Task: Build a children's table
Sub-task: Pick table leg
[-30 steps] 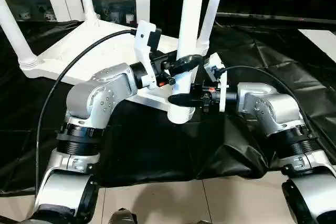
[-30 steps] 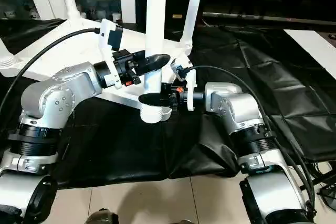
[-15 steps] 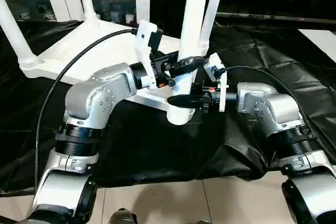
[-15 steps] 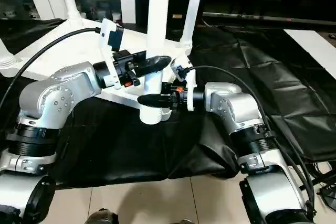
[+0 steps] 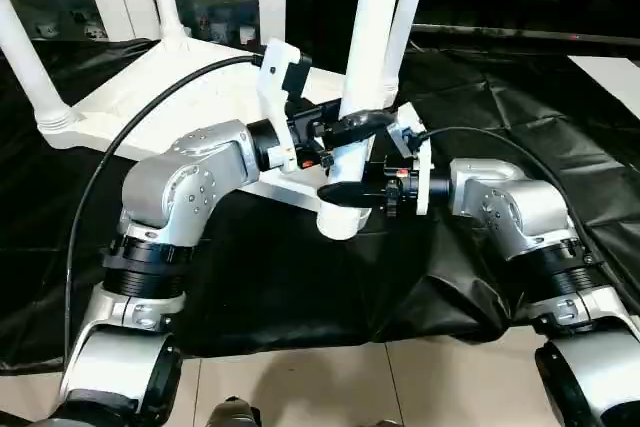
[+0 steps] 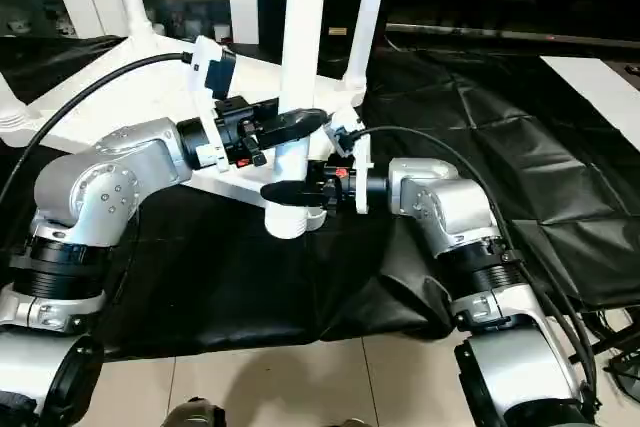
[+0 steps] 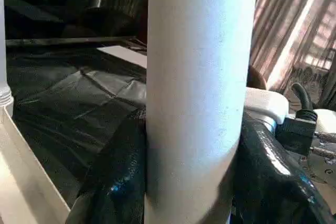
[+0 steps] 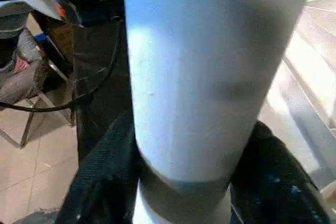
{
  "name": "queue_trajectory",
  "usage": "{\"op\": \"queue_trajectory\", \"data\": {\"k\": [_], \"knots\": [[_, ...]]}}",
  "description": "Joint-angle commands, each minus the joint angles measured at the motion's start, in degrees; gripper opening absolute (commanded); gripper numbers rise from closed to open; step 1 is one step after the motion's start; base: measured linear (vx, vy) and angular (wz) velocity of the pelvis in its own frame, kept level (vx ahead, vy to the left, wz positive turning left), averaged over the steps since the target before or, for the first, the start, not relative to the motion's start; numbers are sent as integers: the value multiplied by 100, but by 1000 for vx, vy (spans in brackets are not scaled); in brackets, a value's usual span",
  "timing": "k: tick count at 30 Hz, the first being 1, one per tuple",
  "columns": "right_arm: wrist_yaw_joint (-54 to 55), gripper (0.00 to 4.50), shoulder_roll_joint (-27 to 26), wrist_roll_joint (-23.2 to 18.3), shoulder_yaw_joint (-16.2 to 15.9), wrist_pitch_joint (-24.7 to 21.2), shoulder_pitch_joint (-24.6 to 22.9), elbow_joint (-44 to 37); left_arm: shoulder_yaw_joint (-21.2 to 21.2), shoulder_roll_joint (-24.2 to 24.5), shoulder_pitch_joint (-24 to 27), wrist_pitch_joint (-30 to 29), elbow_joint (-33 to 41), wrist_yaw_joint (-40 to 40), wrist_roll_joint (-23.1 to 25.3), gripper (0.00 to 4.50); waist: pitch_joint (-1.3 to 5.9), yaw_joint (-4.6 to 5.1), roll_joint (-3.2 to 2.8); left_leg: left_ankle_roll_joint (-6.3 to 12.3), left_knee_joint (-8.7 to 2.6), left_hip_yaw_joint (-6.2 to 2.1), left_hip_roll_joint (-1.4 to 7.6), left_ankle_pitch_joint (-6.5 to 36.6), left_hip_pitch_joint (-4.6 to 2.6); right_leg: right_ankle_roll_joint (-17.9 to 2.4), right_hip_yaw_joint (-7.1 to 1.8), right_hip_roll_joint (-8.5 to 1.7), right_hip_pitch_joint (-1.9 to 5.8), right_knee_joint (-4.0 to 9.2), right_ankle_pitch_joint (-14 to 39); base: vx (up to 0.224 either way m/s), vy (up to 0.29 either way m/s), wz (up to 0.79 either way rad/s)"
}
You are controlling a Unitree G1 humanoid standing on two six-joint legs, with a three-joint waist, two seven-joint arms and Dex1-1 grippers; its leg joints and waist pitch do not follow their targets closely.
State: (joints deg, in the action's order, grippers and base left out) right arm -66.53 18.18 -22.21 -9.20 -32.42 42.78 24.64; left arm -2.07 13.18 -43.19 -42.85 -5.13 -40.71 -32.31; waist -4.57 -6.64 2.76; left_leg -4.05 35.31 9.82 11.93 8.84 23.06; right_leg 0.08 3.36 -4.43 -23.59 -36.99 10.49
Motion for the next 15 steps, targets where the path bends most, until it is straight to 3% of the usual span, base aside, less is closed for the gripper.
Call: {"op": "queue_trajectory", "data": {"k": [1, 8, 10, 12, 15], "knots": [[69, 193, 33, 31, 107, 113, 141, 31, -102, -76, 11, -90, 203, -172, -127, 189, 520, -10, 20, -130, -399, 11, 96, 923, -142, -1181, -215, -325, 322, 419, 924, 0, 0, 0], [66, 190, 14, 52, 132, 143, 148, 55, -69, -90, 2, -11, 154, -82, -58, 189, 521, -8, 9, -132, -401, 9, 97, 936, -147, -1194, -212, -322, 322, 419, 898, 0, 0, 0], [74, 190, 14, 53, 141, 164, 145, 62, 41, -154, -30, -94, 70, 37, -120, 259, 520, -9, 0, -138, -402, 7, 98, 953, -148, -1191, -213, -322, 322, 421, 917, 0, 0, 0], [90, 190, 14, 45, 159, 176, 137, 58, 139, -195, -51, -178, 29, 67, -226, 259, 521, -8, 4, -151, -395, 14, 93, 935, -145, -1223, -213, -323, 324, 412, 875, 0, 0, 0], [162, 190, -1, 6, 237, 187, 112, 41, 369, -339, -68, -50, -51, 159, -366, 294, 523, -6, 14, -122, -393, 16, 92, 923, -139, -1257, -214, -320, 330, 420, 812, 0, 0, 0]]}}
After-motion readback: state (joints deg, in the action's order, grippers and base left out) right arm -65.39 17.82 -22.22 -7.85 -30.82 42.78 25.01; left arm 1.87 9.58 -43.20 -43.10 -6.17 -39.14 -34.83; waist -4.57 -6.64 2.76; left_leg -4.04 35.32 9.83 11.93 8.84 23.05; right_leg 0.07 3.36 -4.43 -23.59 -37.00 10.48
